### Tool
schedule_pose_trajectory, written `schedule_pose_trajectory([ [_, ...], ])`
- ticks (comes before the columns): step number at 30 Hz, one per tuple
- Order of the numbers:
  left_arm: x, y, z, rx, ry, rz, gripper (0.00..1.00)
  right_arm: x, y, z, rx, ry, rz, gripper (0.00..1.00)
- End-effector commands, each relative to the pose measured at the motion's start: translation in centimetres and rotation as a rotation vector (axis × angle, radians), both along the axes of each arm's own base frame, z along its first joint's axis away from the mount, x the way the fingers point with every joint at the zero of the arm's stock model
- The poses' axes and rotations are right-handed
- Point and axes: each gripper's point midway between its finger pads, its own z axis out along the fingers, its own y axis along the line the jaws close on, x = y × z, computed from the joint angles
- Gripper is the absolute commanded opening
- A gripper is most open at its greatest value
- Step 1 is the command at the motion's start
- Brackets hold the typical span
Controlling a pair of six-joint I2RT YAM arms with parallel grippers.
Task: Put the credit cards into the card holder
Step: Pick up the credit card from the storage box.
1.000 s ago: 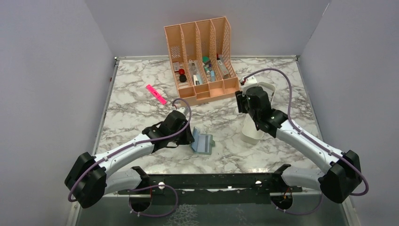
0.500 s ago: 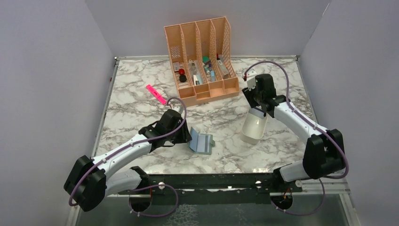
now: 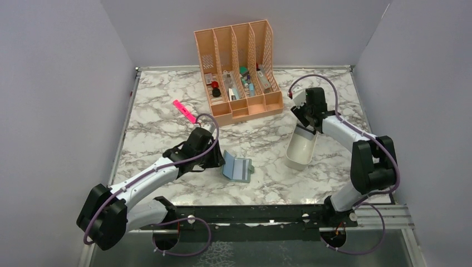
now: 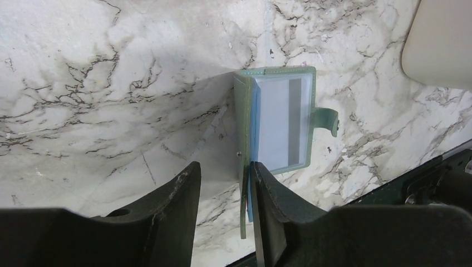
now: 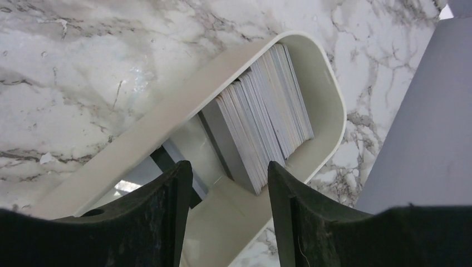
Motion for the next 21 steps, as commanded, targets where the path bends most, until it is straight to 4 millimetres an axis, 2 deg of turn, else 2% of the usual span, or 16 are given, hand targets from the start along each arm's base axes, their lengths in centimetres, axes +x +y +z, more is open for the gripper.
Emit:
schedule_pose_trajectory([
  [1,-0.3,-0.1,-0.2,-0.002,0.013,-0.027,0.41,2.1,-1.2,0.0,-0.107,-0.08,0.02,0.56],
  [9,-0.6,0.0,0.0,-0.017,0.01,-0.027,0.41,2.7,-2.4,-1.9,-0.133,-0.064,0.014,0.53],
  [16,-0.7,0.0,0.3,-0.024,0.003,-0.027,0.41,3.2,-3.6,-1.6,-0.166,-0.105,-0.02,0.44],
  [21,-0.8,0.0,0.4,-0.03,0.002,-0.023,0.42,3.0,-3.1,-0.8,-0.132,-0.114,-0.016,0.39],
])
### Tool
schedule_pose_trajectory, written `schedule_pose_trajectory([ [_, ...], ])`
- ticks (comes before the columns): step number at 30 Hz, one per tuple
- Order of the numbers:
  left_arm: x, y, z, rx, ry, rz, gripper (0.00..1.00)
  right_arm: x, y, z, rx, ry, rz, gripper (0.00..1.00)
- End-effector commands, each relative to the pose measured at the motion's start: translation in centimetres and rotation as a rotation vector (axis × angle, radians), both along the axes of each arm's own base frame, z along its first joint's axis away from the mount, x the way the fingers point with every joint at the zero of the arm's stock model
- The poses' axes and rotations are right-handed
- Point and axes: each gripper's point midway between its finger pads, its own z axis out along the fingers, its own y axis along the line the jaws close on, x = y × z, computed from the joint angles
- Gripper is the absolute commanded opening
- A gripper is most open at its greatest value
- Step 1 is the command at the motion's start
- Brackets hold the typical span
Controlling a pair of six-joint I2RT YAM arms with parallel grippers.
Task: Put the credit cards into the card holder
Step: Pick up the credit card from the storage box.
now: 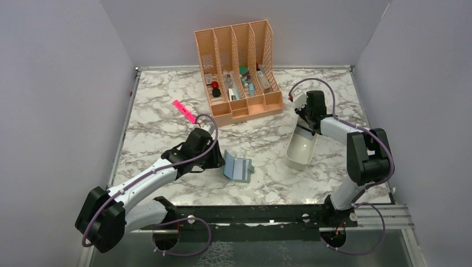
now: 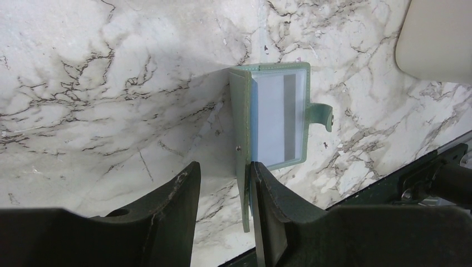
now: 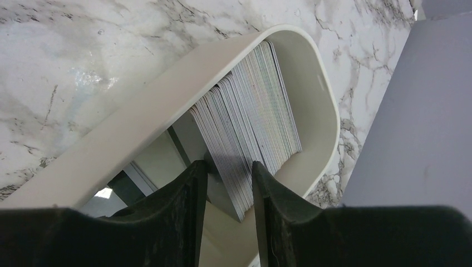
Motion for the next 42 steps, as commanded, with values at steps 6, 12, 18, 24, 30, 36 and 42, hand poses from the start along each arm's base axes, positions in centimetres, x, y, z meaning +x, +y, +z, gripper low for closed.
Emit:
schedule_pose_trajectory([
  [6,-0.6,0.0,0.4,-0.025,0.002,-0.009,0.42,0.7,-0.6,2.4,-0.004,-0.084,-0.017,0.33],
  [12,-0.6,0.1,0.7,-0.031,-0.003,-0.007,0.42,0.7,-0.5,3.0,0.004,-0.088,-0.016,0.29],
  [18,-0.6,0.1,0.7,-0.034,-0.004,-0.004,0.42,0.6,-0.3,3.7,0.018,-0.095,-0.011,0.24],
  [24,-0.6,0.1,0.8,-0.036,-0.006,-0.002,0.42,0.3,0.2,4.6,0.048,-0.101,0.002,0.11],
  [30,-0.6,0.1,0.9,-0.038,-0.008,0.003,0.42,-1.3,2.2,5.5,0.163,-0.041,0.05,0.02],
  [36,-0.4,0.0,1.4,-0.046,-0.025,0.0,0.43,-3.1,3.0,7.0,0.261,-0.014,0.022,0.01],
  [42,-0.3,0.1,1.8,-0.052,-0.038,0.01,0.51,-4.7,4.2,9.2,0.413,-0.021,-0.063,0.01],
])
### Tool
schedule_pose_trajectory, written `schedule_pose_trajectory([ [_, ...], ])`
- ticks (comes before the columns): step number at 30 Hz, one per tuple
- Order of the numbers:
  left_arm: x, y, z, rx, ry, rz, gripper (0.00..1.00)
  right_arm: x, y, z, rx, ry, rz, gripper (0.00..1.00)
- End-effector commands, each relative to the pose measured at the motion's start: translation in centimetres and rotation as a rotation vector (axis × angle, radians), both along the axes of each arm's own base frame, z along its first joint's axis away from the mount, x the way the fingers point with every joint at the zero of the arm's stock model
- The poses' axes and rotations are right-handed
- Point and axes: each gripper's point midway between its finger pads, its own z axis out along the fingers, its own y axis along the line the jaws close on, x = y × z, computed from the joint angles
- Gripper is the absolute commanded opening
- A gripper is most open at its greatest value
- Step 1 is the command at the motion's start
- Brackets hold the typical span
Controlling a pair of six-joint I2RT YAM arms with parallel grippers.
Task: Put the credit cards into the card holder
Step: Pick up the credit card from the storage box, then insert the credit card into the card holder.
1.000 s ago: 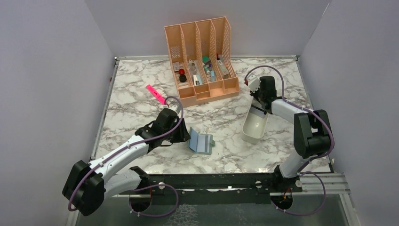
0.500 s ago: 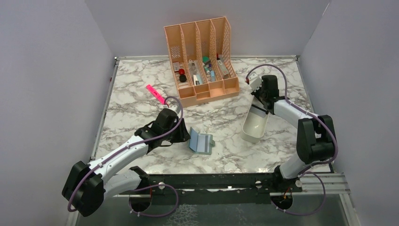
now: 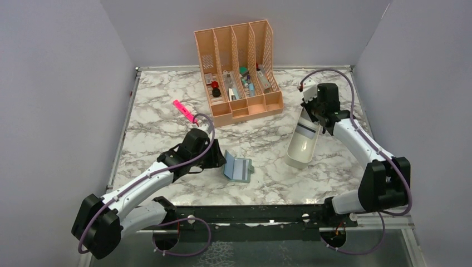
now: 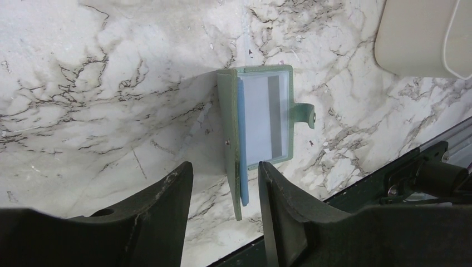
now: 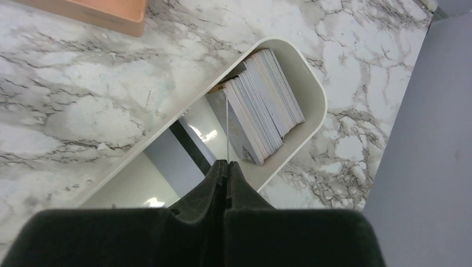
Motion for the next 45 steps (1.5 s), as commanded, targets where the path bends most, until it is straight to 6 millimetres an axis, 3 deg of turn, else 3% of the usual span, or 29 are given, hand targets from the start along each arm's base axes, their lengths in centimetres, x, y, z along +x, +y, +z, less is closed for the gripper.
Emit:
schedule_pose_trajectory([
  [1,-0.1,0.2,0.5,-0.014,-0.008,0.006,0.51,-1.3,1.3,2.4,0.176,0.002,-0.094,0.01],
  [8,0.1,0.1,0.9,-0.018,-0.019,0.008,0.56,-2.7,2.2,4.2,0.418,0.069,-0.373,0.01],
  [23,0.8,-0.2,1.7,-0.025,-0.041,0.011,0.62,-8.4,13.9,5.0,0.949,0.323,-0.23,0.01],
  [30,1.0,-0.1,1.0,-0.005,-0.027,0.021,0.63,-11.8,19.5,3.5,1.035,0.4,-0.134,0.01],
  [45,1.4,1.6,0.5,0.045,-0.033,0.114,0.58,-16.4,25.7,-1.9,1.154,0.573,-0.129,0.01],
])
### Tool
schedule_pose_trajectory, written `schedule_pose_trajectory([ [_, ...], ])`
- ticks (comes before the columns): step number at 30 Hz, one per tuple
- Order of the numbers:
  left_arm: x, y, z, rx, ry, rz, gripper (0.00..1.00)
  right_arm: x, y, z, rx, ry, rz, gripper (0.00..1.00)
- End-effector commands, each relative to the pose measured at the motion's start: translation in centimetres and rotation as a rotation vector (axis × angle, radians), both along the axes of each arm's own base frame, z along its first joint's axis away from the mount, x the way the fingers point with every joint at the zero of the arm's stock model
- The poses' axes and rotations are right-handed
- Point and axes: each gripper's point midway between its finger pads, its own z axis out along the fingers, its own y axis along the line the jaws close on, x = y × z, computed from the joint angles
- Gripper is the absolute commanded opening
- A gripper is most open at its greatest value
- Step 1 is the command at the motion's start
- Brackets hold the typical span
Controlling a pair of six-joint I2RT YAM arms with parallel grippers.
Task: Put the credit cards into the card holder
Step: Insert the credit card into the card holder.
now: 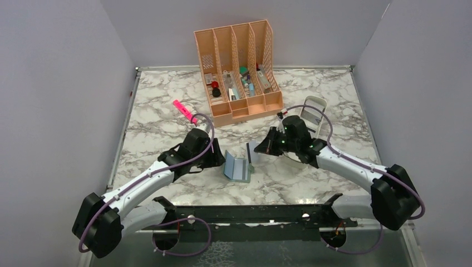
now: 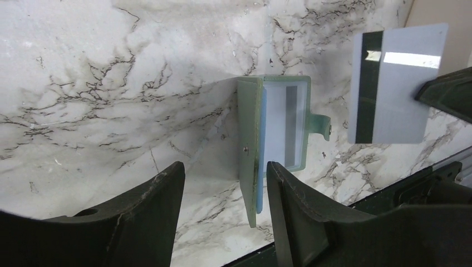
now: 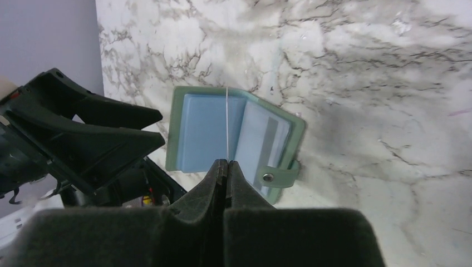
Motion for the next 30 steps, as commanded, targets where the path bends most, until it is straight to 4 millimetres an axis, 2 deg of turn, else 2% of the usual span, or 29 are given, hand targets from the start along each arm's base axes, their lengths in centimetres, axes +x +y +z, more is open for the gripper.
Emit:
schedule_pose_trajectory([
  [1,0.7,0.6,0.9,0.002,-0.031,0.051,0.58,-0.5,2.8,-0.1,0.084,0.007,0.02,0.01],
  [7,0.3,-1.7,2.6,-0.126,-0.067,-0.039,0.59,-1.8,5.2,-1.8,0.086,0.036,0.067,0.01],
  [14,-0.2,-2.2,0.4,-0.116,-0.01,-0.075,0.58,-2.6,6.3,-4.0,0.075,0.061,0.082,0.01],
  [18,-0.4,-2.0,-1.3,-0.081,0.035,-0.074,0.5,-2.6,6.4,-4.4,0.074,0.066,0.074,0.01],
  [22,-0.5,-1.3,-2.8,-0.037,0.068,-0.046,0.32,-2.5,6.0,-4.6,0.061,0.06,0.058,0.01],
  [25,-0.6,-0.8,-3.6,-0.024,0.085,-0.008,0.23,-2.6,5.7,-4.5,0.057,0.05,0.053,0.01],
  [30,-1.4,-1.6,-3.5,-0.151,0.089,0.028,0.2,-2.9,4.8,-5.0,0.053,0.036,0.032,0.01],
])
